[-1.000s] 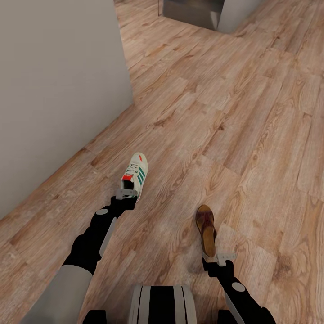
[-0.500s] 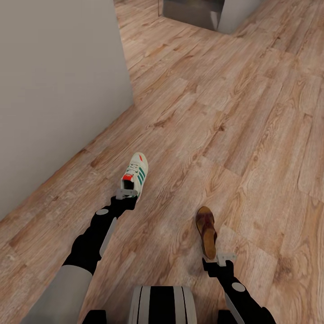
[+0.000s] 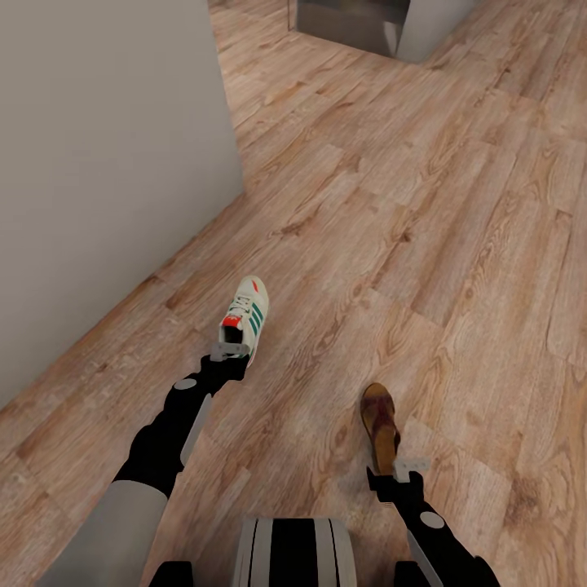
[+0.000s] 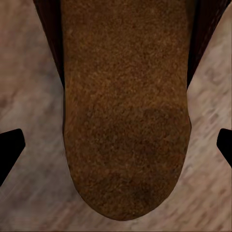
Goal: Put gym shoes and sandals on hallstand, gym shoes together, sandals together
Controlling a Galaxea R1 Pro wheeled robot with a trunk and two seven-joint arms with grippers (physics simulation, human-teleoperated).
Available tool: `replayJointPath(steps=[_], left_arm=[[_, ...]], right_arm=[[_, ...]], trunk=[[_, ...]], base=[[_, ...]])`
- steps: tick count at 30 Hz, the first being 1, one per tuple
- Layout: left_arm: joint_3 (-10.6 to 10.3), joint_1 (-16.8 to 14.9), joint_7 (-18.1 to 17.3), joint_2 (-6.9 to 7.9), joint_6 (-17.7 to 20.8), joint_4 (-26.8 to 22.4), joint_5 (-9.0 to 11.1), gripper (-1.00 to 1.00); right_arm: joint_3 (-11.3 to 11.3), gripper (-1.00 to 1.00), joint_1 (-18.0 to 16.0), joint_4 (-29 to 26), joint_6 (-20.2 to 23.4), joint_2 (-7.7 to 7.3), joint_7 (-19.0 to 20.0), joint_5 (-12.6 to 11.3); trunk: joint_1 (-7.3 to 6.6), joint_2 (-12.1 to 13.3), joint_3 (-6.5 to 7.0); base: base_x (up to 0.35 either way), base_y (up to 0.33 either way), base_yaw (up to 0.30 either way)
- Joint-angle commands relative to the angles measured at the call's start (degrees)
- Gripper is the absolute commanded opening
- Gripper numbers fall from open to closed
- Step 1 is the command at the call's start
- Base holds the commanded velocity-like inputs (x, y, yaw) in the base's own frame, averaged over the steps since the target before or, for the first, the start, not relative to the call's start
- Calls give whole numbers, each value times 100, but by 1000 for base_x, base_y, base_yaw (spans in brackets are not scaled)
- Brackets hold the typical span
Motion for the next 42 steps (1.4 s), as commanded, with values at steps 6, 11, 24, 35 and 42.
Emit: replayJointPath(steps=[6,11,24,35,42], left_arm=[[6,-5,-21,-1,35,-30,-7,-100],[6,-2,-21,-2,37,-33,-7,-100],[7,78,-21,8,51,-208,-12,-100],[16,384,-21,41,74,-713,-24,-100],[30,393,-21,62,79,-719,-31,-100]], right_arm=[[29,100,-2,-1,-15,-7,-18,-24],[29,-100,-2,-1,-15,-7,-14,-22],[29,-100,-2,6,-15,-15,-9,-16],[29,-100,-2,5,-25,-16,-4,-16],[29,-100,-2,-16,-32,-16,0,-15]], trunk=[[0,-1,-3],[0,-1,-3],[0,-1,-3],[-7,3,64],[-25,12,219]], base=[[24,16,0],[30,1,0],[4,0,0],[0,0,0],[0,0,0]])
